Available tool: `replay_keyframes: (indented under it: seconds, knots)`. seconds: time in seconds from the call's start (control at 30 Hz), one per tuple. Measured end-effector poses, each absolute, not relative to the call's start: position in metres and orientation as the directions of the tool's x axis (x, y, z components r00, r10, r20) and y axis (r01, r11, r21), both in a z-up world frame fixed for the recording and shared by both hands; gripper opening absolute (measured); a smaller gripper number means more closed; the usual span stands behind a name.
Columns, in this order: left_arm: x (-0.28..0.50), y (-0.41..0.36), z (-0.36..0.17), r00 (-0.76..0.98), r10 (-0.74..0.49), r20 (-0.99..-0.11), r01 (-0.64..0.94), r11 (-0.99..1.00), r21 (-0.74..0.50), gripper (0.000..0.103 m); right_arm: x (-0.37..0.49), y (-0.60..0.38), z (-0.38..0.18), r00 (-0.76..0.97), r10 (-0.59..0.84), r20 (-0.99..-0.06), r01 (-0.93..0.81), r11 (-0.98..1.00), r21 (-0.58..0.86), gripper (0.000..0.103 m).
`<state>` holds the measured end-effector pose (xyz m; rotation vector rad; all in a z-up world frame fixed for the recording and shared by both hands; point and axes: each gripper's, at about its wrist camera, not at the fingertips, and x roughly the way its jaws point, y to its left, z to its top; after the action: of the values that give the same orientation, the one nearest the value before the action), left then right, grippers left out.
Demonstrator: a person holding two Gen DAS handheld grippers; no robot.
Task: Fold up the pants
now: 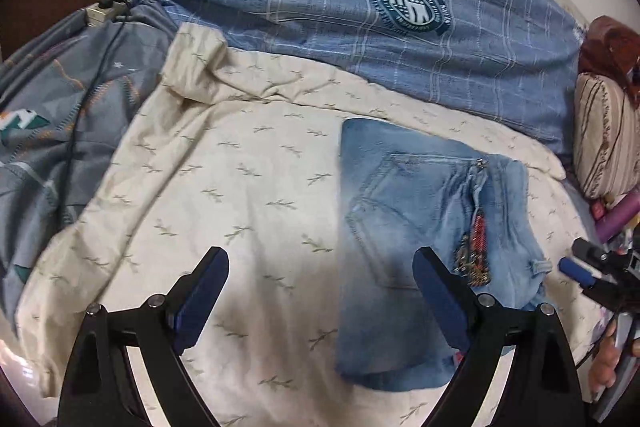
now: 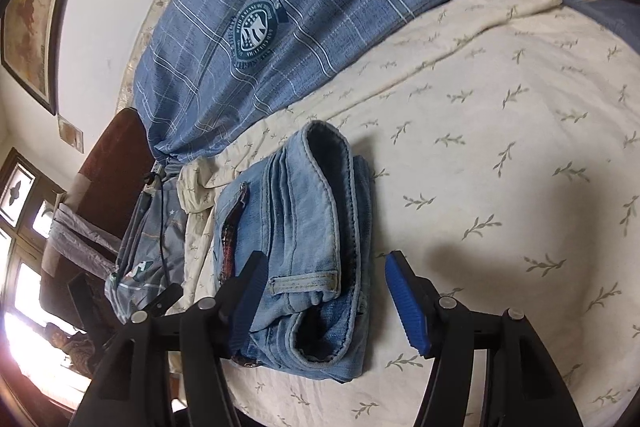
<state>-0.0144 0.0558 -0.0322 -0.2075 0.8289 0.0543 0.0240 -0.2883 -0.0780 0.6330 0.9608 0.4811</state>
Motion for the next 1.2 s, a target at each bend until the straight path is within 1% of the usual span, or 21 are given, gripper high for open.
replay_keyframes:
  seconds: [0.13, 0.3, 0.4, 0.5, 0.67, 1.0, 1.2]
  knots:
    - [-0.007, 0.045, -0.045, 0.677, -0.084, -0.731, -0.089, 0.977, -0.195, 0.093, 0.029, -0.289, -0.086, 0.469, 0.644, -0.605, -0.074, 0.711, 0.699, 0.065]
    - [-0.005, 0.035, -0.055, 0.688, -0.113, -0.717, -0.022, 0.984, -0.176, 0.093, 0.032, -0.285, -0.089, 0.459, 0.638, -0.618, -0.071, 0.719, 0.691, 0.065]
    - [-0.002, 0.033, -0.054, 0.684, -0.154, -0.713, 0.013, 0.98, -0.199, 0.093, 0.035, -0.28, -0.092, 0.446, 0.64, -0.626, -0.072, 0.722, 0.688, 0.065]
    - [0.001, 0.031, -0.056, 0.667, -0.179, -0.723, 0.039, 0.978, -0.206, 0.093, 0.04, -0.274, -0.095, 0.43, 0.644, -0.633, -0.064, 0.721, 0.69, 0.065]
    - [0.007, 0.03, -0.061, 0.619, -0.251, -0.744, 0.081, 0.963, -0.257, 0.093, 0.043, -0.259, -0.094, 0.423, 0.648, -0.633, -0.083, 0.724, 0.685, 0.065]
    - [0.006, 0.033, -0.06, 0.606, -0.306, -0.735, 0.106, 0.946, -0.306, 0.093, 0.046, -0.261, -0.095, 0.434, 0.641, -0.633, -0.064, 0.723, 0.688, 0.065]
    - [0.004, 0.033, -0.062, 0.579, -0.365, -0.729, 0.123, 0.923, -0.365, 0.093, 0.045, -0.273, -0.101, 0.434, 0.645, -0.629, -0.03, 0.708, 0.705, 0.065]
